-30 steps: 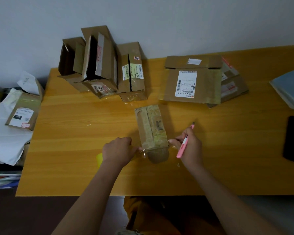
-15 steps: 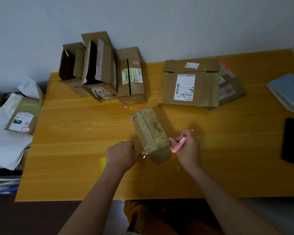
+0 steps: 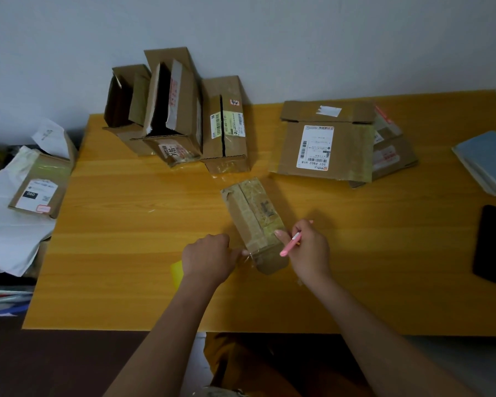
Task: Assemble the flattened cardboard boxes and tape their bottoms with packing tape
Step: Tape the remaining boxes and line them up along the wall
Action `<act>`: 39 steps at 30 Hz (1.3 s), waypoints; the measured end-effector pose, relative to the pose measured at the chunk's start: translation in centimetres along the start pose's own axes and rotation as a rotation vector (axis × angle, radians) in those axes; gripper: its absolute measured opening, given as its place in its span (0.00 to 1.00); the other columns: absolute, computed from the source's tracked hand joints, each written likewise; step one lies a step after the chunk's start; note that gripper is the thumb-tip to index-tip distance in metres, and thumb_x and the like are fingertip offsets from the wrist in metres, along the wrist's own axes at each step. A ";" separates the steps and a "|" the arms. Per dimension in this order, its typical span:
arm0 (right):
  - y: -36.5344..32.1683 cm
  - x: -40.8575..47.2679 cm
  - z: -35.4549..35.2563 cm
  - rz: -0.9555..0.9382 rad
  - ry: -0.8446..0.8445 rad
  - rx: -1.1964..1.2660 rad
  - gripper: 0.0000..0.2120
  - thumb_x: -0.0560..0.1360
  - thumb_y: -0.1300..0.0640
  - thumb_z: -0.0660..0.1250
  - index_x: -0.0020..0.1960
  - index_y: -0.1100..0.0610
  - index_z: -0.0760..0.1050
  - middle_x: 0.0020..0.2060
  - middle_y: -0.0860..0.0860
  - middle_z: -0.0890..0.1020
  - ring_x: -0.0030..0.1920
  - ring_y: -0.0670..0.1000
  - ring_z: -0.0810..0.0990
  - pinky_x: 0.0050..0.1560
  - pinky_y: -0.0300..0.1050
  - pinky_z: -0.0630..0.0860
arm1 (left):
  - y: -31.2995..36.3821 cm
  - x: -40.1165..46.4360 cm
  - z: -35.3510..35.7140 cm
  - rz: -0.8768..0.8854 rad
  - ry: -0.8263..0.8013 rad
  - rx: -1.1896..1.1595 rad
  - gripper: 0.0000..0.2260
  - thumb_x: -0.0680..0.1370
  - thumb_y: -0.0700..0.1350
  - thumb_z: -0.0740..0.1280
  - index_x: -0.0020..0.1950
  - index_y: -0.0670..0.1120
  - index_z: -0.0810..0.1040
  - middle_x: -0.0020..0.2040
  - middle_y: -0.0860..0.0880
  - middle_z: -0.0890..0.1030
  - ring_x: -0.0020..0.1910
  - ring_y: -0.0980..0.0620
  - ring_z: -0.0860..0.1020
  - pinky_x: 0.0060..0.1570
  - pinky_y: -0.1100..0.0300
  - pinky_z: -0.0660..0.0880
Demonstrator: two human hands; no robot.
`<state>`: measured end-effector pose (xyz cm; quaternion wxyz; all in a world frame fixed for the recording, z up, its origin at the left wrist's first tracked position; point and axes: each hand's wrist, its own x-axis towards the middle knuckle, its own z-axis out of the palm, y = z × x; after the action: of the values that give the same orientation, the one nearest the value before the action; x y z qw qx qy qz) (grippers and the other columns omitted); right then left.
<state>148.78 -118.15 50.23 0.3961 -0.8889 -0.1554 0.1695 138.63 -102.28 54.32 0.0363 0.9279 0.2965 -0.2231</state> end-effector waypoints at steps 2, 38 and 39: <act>-0.4 0.0 0.1 0.026 -0.030 -0.069 0.16 0.76 0.49 0.70 0.39 0.54 0.66 0.28 0.46 0.71 0.29 0.47 0.70 0.27 0.40 0.59 | 0.0 -0.2 0.0 -0.002 0.001 -0.010 0.23 0.78 0.66 0.57 0.53 0.47 0.76 0.46 0.48 0.80 0.46 0.46 0.79 0.39 0.57 0.69; -0.6 1.4 -0.3 -0.244 -0.036 0.028 0.15 0.76 0.53 0.70 0.41 0.51 0.63 0.32 0.55 0.78 0.27 0.50 0.74 0.25 0.44 0.66 | -4.3 -2.1 2.9 -0.027 -0.126 -0.684 0.07 0.81 0.51 0.63 0.47 0.54 0.79 0.55 0.52 0.81 0.56 0.50 0.77 0.52 0.53 0.75; -0.8 1.2 -0.5 -0.278 -0.017 0.075 0.12 0.77 0.50 0.69 0.46 0.53 0.66 0.39 0.58 0.80 0.30 0.51 0.77 0.27 0.45 0.69 | -4.5 -2.0 3.0 -0.025 -0.134 -0.716 0.07 0.81 0.51 0.63 0.45 0.55 0.78 0.54 0.51 0.81 0.55 0.50 0.77 0.53 0.52 0.75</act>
<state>149.93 -117.52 50.98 0.4474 -0.8419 -0.2739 0.1264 133.51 -100.27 52.82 0.3755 0.8360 0.3639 -0.1661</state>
